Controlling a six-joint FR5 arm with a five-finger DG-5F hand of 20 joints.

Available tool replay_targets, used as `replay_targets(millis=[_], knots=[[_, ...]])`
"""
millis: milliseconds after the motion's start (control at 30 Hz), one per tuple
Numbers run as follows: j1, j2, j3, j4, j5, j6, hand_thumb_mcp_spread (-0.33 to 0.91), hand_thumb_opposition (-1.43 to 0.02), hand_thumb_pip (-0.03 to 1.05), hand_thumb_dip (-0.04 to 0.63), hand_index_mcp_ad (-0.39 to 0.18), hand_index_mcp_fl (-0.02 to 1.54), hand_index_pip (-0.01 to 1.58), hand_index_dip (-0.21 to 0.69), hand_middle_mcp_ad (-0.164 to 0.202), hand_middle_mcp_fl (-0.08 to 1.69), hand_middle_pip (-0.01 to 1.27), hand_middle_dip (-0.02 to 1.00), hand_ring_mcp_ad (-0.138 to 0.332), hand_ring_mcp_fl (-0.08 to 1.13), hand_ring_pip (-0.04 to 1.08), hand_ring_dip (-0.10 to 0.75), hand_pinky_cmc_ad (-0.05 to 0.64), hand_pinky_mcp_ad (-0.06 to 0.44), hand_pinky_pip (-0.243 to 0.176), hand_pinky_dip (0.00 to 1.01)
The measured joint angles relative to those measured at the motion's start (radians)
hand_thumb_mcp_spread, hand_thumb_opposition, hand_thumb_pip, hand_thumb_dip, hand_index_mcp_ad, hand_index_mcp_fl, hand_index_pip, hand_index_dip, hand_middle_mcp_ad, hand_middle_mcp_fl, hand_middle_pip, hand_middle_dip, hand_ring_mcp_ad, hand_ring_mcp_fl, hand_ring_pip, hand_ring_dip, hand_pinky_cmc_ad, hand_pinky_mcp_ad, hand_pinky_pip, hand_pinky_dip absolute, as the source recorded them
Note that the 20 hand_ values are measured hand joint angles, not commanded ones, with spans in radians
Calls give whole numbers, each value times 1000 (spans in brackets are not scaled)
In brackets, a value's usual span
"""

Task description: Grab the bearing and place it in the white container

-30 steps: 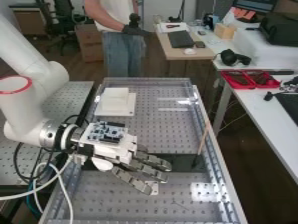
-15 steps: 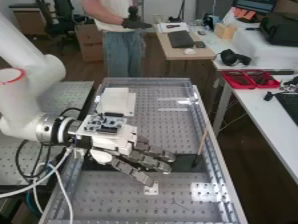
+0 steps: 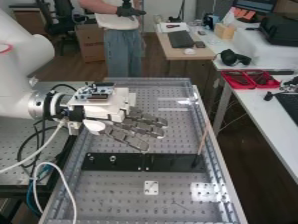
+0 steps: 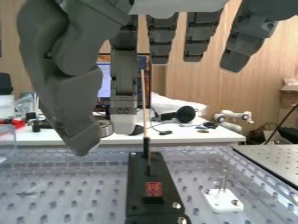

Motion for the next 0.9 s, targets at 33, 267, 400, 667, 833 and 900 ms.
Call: replay_targets(millis=[33,267,400,667,833,900], knots=[[10,12,-8,-3,8,1,442,-843,524,218,-108,386,1381,93,51,-5,138,140,129,0,98,35,367,278,-77,176],[147,128,-75,-39,127,7,442,-843,524,218,-108,386,1377,93,49,-5,136,138,129,0,98,35,365,278,-75,176],[232,173,-102,-59,212,4,442,-843,524,218,-108,387,1379,93,45,-5,136,140,129,0,98,35,365,278,-75,176],[381,249,-147,-95,355,-2,440,-843,524,222,-112,394,1363,93,42,-9,138,140,126,0,98,35,363,278,-75,176],[449,300,-183,-113,411,-2,440,-843,524,218,-112,396,1360,93,40,-9,136,140,124,0,98,35,363,278,-75,176],[472,314,-198,-115,426,-1,440,-843,524,218,-112,401,1358,93,45,-5,136,138,126,0,98,35,363,278,-75,176]])
